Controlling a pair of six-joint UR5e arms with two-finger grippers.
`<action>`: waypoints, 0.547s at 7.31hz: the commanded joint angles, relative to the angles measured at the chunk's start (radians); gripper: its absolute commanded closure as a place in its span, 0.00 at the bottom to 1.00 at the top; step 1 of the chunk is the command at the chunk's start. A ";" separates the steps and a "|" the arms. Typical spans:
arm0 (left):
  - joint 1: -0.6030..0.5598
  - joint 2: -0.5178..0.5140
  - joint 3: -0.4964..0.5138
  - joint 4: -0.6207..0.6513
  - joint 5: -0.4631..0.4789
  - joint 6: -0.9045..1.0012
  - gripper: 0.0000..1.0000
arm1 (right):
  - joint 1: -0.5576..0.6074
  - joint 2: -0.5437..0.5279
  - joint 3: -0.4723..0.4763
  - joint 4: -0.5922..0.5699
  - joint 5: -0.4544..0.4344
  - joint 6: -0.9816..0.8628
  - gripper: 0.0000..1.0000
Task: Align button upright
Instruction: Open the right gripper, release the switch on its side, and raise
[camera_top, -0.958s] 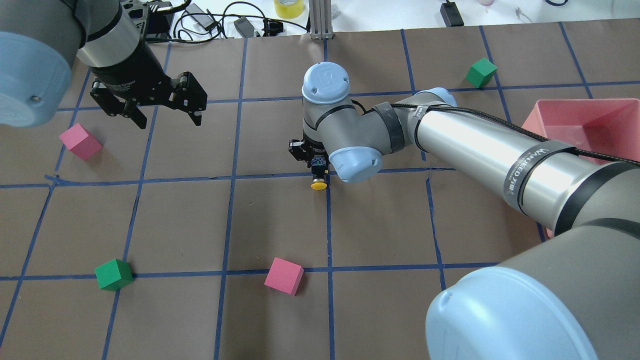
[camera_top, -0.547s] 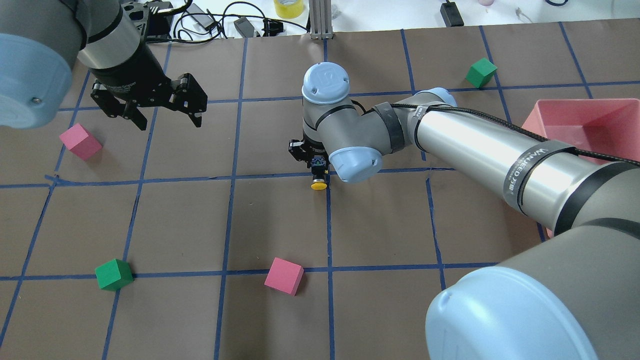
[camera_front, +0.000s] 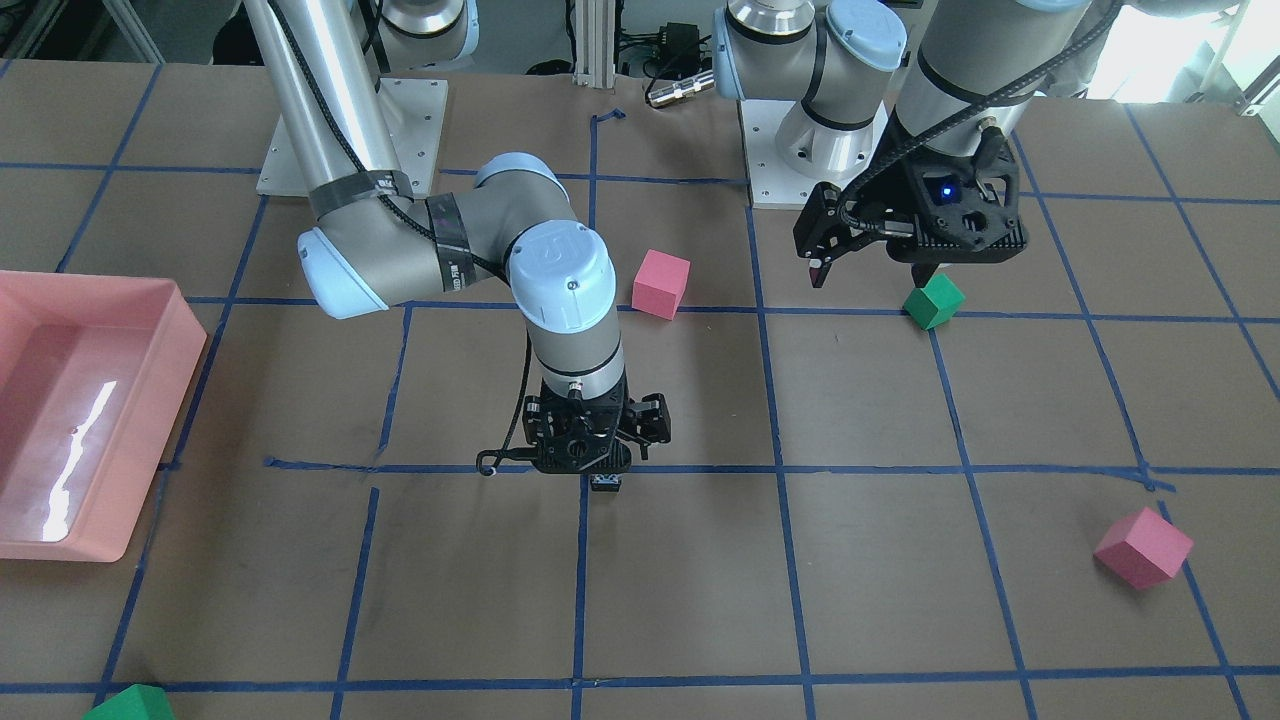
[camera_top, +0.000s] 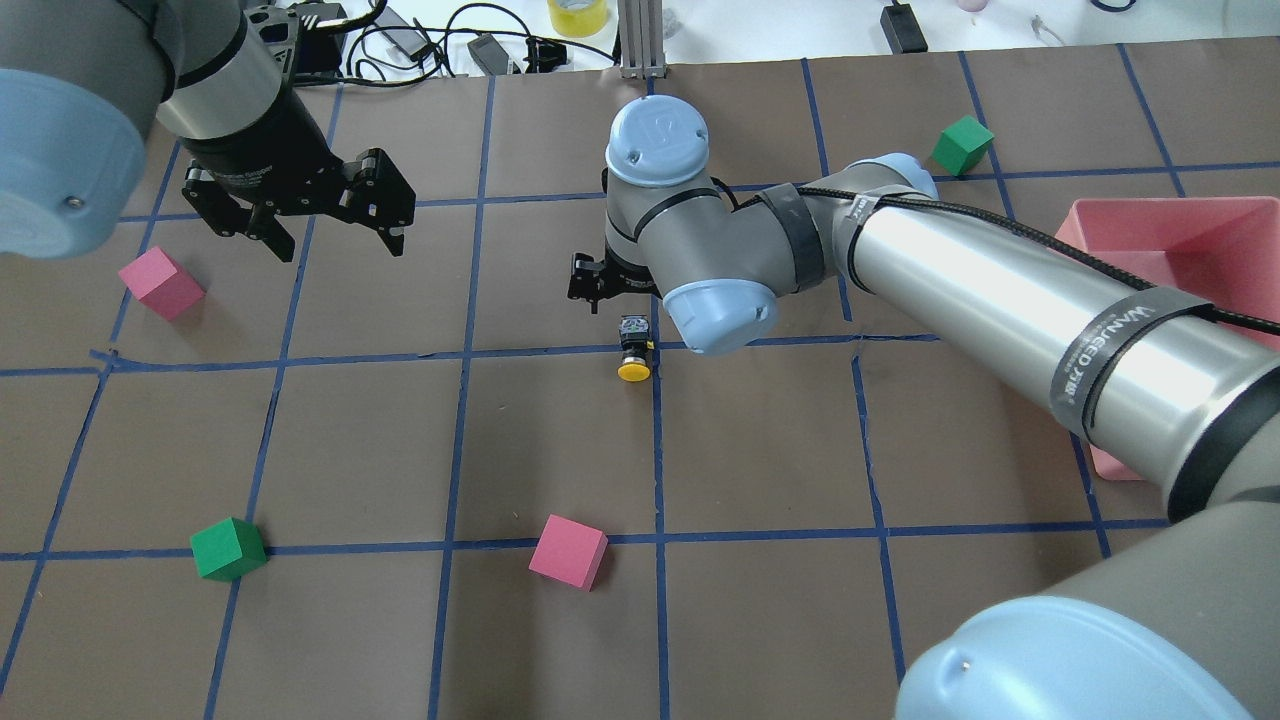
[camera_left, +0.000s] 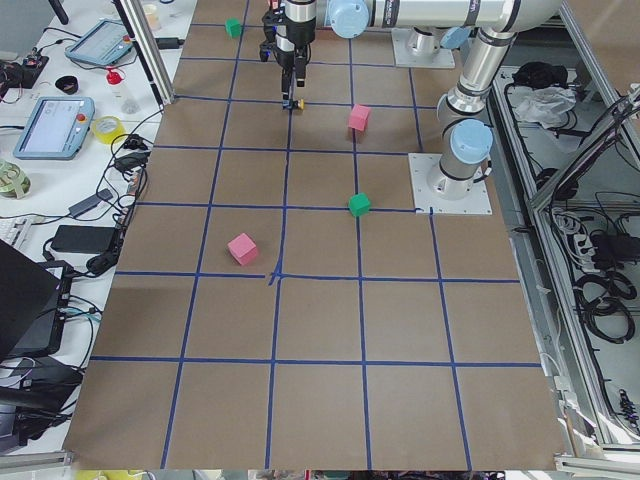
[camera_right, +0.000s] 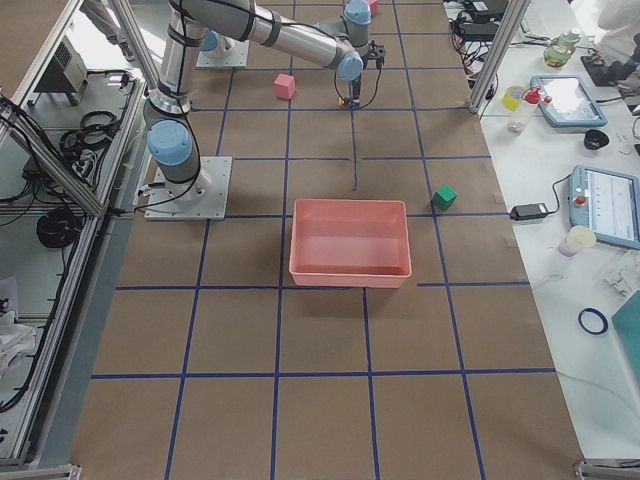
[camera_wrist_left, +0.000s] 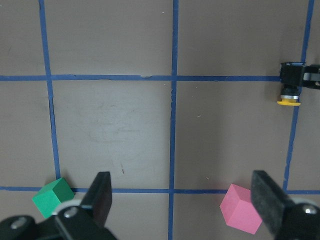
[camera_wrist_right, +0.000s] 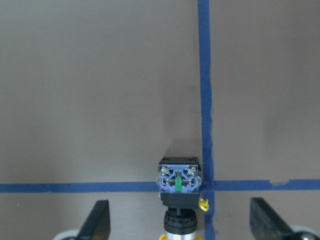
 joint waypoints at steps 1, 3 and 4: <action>0.000 0.000 0.000 0.000 -0.002 0.002 0.00 | -0.071 -0.123 0.004 0.172 -0.022 -0.071 0.01; 0.000 -0.001 0.000 0.000 -0.002 0.005 0.00 | -0.205 -0.254 0.006 0.370 -0.013 -0.181 0.00; 0.000 0.000 0.000 0.000 -0.001 0.005 0.00 | -0.254 -0.321 0.008 0.413 -0.022 -0.242 0.00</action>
